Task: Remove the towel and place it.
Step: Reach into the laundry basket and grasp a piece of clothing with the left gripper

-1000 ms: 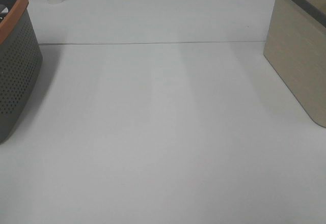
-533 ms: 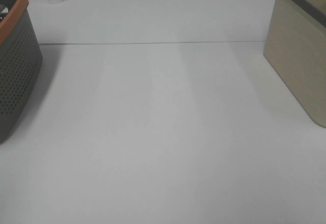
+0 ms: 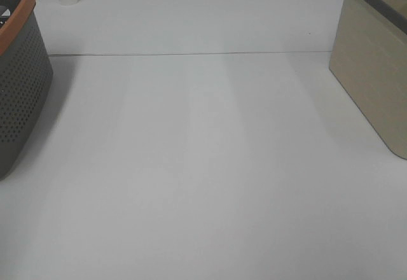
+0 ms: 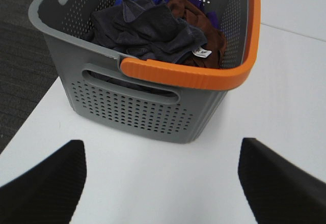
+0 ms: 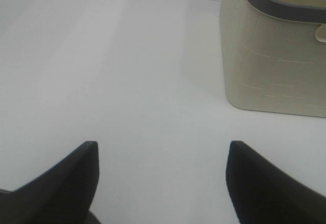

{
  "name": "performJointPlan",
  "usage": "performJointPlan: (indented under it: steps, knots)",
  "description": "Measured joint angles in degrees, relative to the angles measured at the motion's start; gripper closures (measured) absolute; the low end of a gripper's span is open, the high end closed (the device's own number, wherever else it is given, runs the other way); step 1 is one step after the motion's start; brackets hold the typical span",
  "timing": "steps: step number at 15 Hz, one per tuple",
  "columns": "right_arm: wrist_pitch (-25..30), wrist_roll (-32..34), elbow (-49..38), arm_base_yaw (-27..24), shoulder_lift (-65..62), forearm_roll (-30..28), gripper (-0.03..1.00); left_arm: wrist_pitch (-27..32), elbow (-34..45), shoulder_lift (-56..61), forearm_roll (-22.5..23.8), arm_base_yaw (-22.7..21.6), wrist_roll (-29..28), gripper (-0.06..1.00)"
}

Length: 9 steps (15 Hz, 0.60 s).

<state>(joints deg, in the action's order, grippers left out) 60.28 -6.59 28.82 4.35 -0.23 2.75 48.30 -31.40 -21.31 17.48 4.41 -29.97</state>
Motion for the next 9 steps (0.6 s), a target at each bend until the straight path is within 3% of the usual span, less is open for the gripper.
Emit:
performJointPlan:
  steps: [5,6,9]
  knots:
    - [0.00,0.00,0.00,0.00,0.00,0.00,0.27,-13.29,-0.86,-17.93,8.82,0.00,-20.91,0.18]
    - [0.00,0.00,0.00,0.00,0.00,0.00,0.27,-15.01,-3.95,-25.38,12.61,0.00,-26.01,0.18]
    - [0.00,0.00,0.00,0.00,0.00,0.00,0.27,-17.02,-8.65,-33.35,16.44,0.00,-32.37,0.18]
